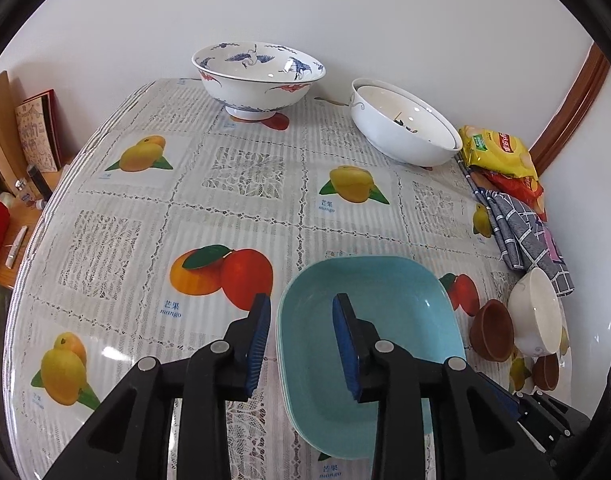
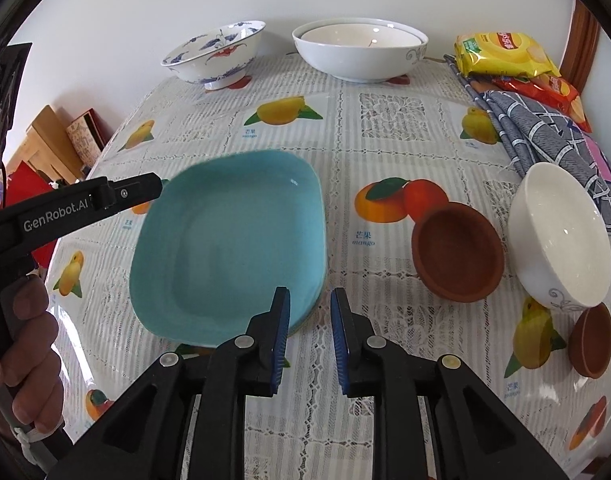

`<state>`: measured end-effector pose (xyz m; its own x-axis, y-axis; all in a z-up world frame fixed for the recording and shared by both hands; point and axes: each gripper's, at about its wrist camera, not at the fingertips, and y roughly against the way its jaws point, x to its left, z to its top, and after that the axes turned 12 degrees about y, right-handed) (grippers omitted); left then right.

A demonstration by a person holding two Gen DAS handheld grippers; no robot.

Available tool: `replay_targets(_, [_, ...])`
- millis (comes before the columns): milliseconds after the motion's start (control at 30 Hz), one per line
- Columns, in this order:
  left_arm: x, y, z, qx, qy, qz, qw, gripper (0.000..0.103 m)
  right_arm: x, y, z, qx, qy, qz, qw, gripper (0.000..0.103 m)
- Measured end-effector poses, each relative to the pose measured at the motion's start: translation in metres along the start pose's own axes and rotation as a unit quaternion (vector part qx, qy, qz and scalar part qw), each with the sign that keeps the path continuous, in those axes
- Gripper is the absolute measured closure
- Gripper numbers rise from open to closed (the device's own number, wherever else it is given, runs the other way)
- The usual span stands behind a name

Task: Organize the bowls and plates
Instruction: 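Open both grippers and release the blue plate, then move the right gripper to one terracotta bowl while the left gripper approaches another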

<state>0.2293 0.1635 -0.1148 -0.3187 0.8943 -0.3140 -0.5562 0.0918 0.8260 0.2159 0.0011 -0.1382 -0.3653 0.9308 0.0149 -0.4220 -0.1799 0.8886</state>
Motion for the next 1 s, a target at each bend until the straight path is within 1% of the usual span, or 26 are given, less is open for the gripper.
replay_targets(67, [-0.004,0.007,-0.002,-0.004,-0.004,-0.001,1.0,0.073,-0.002,0.008,-0.001,-0.006,-0.001,-0.002,1.0,0.082])
replay_targets(133, [-0.01,0.015,-0.006,-0.008,-0.009,-0.002,0.9999,0.073,-0.005,0.016,-0.004,-0.012,-0.003,-0.005,1.0,0.078])
replay_targets(200, [-0.016,0.023,-0.009,-0.012,-0.013,-0.006,0.9998,0.073,-0.011,0.026,-0.006,-0.02,-0.007,-0.012,1.0,0.065])
replay_targets(400, [-0.041,0.044,-0.025,-0.021,-0.032,-0.016,0.9991,0.072,-0.034,0.061,-0.021,-0.052,-0.02,-0.043,0.997,0.054])
replay_targets(433, [-0.046,0.047,-0.028,-0.022,-0.037,-0.018,0.9989,0.072,-0.039,0.068,-0.025,-0.059,-0.022,-0.048,0.997,0.053])
replay_targets(467, [-0.052,0.05,-0.032,-0.022,-0.042,-0.02,0.9987,0.068,-0.044,0.074,-0.028,-0.065,-0.025,-0.052,0.996,0.051])
replay_targets(533, [-0.063,0.057,-0.041,-0.025,-0.053,-0.022,0.998,0.065,-0.054,0.084,-0.036,-0.077,-0.035,-0.061,0.995,0.045])
replay_targets(633, [-0.081,0.064,-0.053,-0.026,-0.068,-0.029,0.9969,0.064,-0.07,0.101,-0.051,-0.1,-0.054,-0.08,0.99,0.044])
replay_targets(667, [-0.087,0.065,-0.057,-0.025,-0.073,-0.032,0.9965,0.064,-0.077,0.106,-0.057,-0.104,-0.06,-0.091,0.989,0.042])
replay_targets(733, [-0.099,0.069,-0.065,-0.025,-0.081,-0.035,0.9958,0.064,-0.087,0.114,-0.065,-0.104,-0.066,-0.104,0.987,0.041])
replay_targets(833, [-0.116,0.071,-0.075,-0.024,-0.092,-0.037,0.9948,0.059,-0.105,0.125,-0.077,-0.104,-0.073,-0.141,0.982,0.04])
replay_targets(933, [-0.13,0.072,-0.085,-0.024,-0.098,-0.041,0.994,0.059,-0.118,0.134,-0.088,-0.106,-0.071,-0.163,0.978,0.039])
replay_targets(967, [-0.134,0.072,-0.088,-0.023,-0.1,-0.043,0.9938,0.059,-0.121,0.136,-0.09,-0.107,-0.072,-0.166,0.978,0.036])
replay_targets(1000, [-0.138,0.072,-0.092,-0.022,-0.102,-0.043,0.9936,0.059,-0.127,0.14,-0.094,-0.11,-0.073,-0.167,0.977,0.031])
